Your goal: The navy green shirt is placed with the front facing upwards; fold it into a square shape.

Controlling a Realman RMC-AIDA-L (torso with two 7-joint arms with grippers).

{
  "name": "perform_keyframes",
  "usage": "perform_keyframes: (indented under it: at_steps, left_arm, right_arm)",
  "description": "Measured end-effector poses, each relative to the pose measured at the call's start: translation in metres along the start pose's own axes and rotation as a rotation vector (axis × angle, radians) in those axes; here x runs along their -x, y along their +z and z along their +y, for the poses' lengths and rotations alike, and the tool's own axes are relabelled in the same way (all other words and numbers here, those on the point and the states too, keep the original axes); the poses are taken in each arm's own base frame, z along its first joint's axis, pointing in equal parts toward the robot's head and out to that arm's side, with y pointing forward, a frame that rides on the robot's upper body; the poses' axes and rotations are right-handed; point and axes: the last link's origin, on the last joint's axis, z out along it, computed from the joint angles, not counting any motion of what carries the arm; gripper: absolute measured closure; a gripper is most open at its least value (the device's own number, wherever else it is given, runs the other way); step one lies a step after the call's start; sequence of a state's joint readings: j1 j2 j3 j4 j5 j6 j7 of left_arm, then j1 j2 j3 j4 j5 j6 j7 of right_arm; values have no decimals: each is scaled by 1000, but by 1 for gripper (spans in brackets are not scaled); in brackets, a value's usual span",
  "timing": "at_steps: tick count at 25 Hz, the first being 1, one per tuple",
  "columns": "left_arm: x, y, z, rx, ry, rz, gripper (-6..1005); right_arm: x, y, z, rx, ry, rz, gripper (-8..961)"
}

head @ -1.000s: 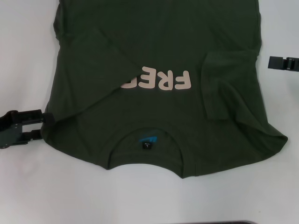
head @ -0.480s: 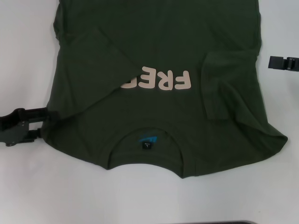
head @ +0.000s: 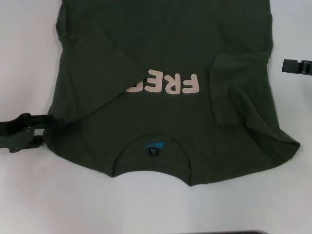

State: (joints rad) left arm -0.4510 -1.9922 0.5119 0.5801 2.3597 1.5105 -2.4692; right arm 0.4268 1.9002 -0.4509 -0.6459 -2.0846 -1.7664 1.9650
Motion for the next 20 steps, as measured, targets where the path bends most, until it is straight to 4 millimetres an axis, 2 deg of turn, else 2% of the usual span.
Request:
perform_keyframes:
  at_steps: [5,10,16,20]
  left_arm:
    - [-2,2,0,-26,13,-6,318]
    - [-3,3,-1,-36,14,-9,576]
    - [-1,0,2,-23,24,-39,807]
    - [-1,-4,5,-15,46,-59,861]
  right_arm:
    - [0,0,0,4,6,-2,56]
    - [1,-1,0,3,12,-9,57]
    - [1,-1,0,-1,17,-9,58]
    - [2,-2,-1,-9,31,-4,58]
